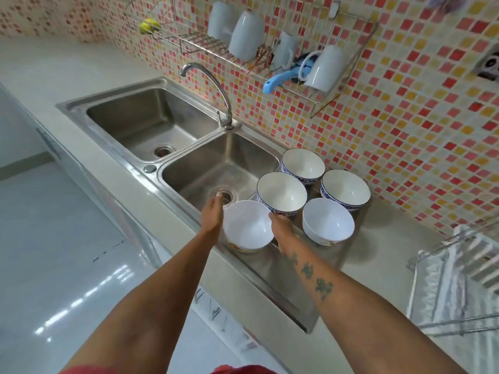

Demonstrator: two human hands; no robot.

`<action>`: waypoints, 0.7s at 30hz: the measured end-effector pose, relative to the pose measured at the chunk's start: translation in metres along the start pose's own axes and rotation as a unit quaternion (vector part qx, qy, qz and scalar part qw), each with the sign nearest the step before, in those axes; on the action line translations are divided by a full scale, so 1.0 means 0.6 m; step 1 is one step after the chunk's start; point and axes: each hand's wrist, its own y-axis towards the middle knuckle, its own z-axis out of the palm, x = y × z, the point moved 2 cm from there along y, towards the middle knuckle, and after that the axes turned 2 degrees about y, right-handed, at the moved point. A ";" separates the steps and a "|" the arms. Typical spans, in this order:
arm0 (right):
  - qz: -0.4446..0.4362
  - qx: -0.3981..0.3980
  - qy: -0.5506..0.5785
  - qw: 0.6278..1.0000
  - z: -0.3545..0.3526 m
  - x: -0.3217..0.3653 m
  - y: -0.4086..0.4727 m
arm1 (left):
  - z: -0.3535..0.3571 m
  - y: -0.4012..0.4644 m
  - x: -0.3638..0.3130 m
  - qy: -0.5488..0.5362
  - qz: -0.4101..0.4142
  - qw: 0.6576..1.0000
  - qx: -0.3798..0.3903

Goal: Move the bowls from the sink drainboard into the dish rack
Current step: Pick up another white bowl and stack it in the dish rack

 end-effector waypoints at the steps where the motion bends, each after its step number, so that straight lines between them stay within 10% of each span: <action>1: 0.002 0.002 0.004 1.000 0.004 -0.003 0.002 | 0.004 0.001 0.007 -0.009 -0.004 1.000 0.007; 21: -0.072 -0.113 0.217 0.967 0.019 0.025 -0.067 | 0.024 -0.059 -0.039 -0.125 -0.062 0.990 -0.027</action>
